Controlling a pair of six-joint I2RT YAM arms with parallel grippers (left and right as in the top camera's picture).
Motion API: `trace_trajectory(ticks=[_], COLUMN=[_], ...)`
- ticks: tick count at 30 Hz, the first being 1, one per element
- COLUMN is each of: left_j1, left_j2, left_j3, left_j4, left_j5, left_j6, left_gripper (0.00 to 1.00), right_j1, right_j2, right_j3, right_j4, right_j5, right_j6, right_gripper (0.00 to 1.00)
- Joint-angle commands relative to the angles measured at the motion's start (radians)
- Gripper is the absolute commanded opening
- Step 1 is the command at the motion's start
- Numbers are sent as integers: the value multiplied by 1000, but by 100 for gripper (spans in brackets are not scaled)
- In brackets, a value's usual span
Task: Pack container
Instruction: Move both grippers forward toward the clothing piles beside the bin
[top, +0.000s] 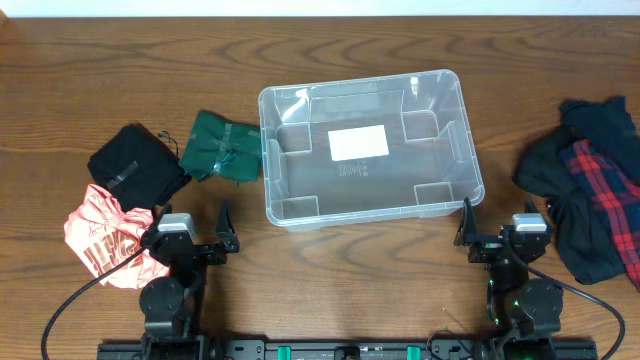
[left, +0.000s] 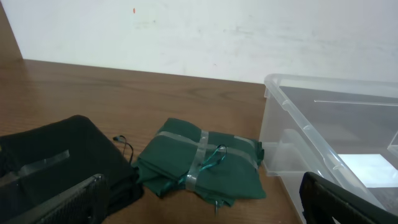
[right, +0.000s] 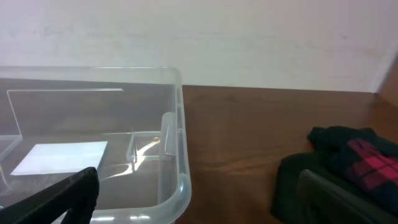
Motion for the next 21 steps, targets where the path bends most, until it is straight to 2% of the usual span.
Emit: trace_trajectory(ticks=[1,21], left_j1=[-4,-4], left_j2=[2,2], left_j3=[-24,-24], left_j4=[-19,-18], left_j5=[10,11], left_j6=[-5,-6], left_gripper=[98,98], right_j1=[-7,-7], right_j2=[2,2], right_j3=[-2,-2], right_j4=[-4,5], right_j5=[-1,-18], right_j6=[-11,-7], right_gripper=[99,99])
